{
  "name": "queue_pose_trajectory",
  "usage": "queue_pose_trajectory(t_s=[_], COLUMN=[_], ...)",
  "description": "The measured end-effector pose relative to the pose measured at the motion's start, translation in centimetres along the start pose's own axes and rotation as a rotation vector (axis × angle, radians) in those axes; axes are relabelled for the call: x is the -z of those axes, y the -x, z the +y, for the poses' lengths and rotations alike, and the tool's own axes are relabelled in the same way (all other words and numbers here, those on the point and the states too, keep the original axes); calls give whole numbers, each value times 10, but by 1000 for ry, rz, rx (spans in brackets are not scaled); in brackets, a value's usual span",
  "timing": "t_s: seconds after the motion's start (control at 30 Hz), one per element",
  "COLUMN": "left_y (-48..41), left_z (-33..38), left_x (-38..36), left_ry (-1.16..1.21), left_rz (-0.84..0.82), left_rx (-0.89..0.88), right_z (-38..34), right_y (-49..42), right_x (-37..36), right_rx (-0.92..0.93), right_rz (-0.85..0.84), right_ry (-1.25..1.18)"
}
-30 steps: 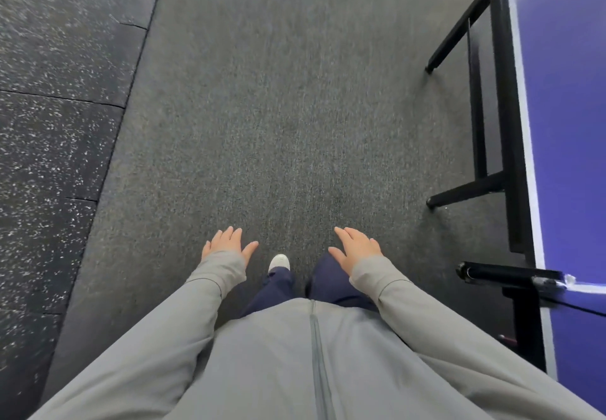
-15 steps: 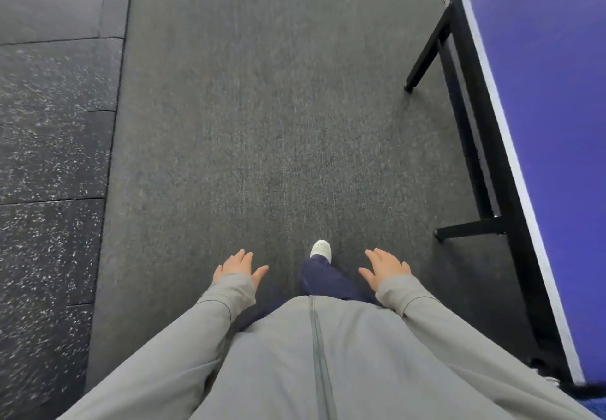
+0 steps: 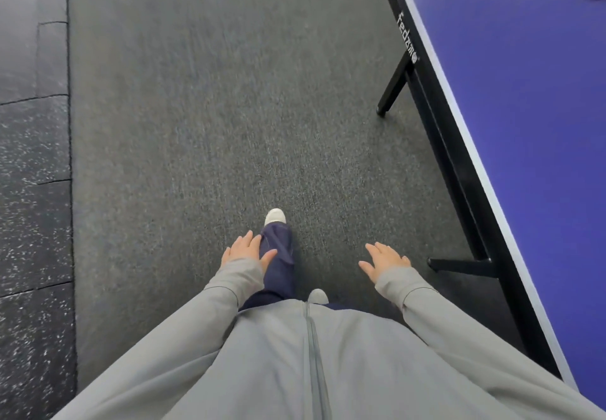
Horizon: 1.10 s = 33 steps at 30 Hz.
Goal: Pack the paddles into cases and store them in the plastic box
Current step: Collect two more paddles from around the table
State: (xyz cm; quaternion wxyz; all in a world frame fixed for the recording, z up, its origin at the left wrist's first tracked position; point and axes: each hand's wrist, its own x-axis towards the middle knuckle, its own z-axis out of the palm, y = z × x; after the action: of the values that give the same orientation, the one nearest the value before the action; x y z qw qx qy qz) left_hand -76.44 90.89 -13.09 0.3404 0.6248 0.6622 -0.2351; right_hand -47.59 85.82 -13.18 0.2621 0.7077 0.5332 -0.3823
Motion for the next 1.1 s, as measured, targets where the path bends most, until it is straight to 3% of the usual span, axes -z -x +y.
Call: queue_pose_trajectory(t_s=[0.5, 0.8, 1.1], left_y=[-189, -278, -373], left_z=[-26, 44, 146], left_x=[226, 301, 411], left_ry=[-44, -128, -167], left_rz=[0, -69, -34], left_rx=[24, 29, -66], right_z=[-155, -148, -101], right_y=[-129, -232, -316], right_x=[207, 314, 434], right_rx=[75, 82, 27], right_rz=[79, 73, 56], right_ry=[-152, -144, -119])
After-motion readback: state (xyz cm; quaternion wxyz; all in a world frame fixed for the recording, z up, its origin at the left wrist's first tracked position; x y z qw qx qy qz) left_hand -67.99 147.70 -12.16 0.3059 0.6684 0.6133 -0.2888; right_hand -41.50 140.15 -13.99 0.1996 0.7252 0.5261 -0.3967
